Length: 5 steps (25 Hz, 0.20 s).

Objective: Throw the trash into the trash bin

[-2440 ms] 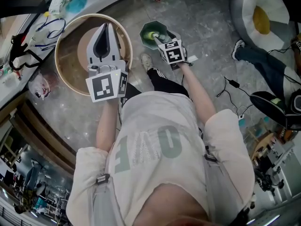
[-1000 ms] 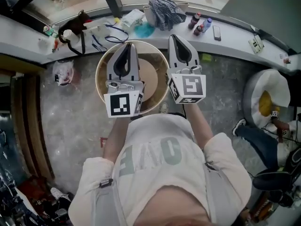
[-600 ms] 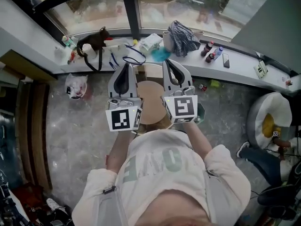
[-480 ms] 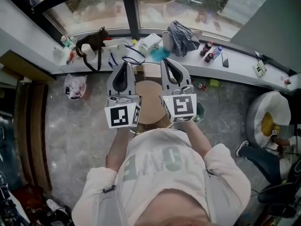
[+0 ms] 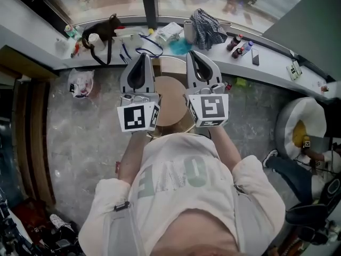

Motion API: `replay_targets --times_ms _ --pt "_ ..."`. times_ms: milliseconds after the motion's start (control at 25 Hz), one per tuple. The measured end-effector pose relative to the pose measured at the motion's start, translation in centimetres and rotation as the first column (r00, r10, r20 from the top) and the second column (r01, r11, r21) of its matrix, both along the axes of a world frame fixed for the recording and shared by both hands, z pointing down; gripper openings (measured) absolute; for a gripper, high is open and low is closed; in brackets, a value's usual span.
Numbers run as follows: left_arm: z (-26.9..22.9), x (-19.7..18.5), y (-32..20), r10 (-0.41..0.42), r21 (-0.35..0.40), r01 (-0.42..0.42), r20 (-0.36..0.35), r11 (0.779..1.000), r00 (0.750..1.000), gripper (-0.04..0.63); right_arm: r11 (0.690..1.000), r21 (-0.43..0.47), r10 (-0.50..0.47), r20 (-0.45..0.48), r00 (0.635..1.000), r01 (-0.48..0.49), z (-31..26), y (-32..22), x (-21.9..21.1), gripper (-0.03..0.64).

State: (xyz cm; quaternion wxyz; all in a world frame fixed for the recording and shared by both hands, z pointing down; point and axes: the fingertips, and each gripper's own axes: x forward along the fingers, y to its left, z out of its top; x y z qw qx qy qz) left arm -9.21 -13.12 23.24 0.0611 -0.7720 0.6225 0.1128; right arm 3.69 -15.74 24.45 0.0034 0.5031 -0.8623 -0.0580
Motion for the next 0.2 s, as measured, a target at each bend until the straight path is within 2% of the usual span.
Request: replay_targets --times_ms 200 --pt "-0.56 0.63 -0.63 -0.004 -0.002 0.004 0.002 1.0 1.0 0.012 1.0 -0.002 -0.009 -0.005 1.0 0.009 -0.49 -0.72 0.44 0.014"
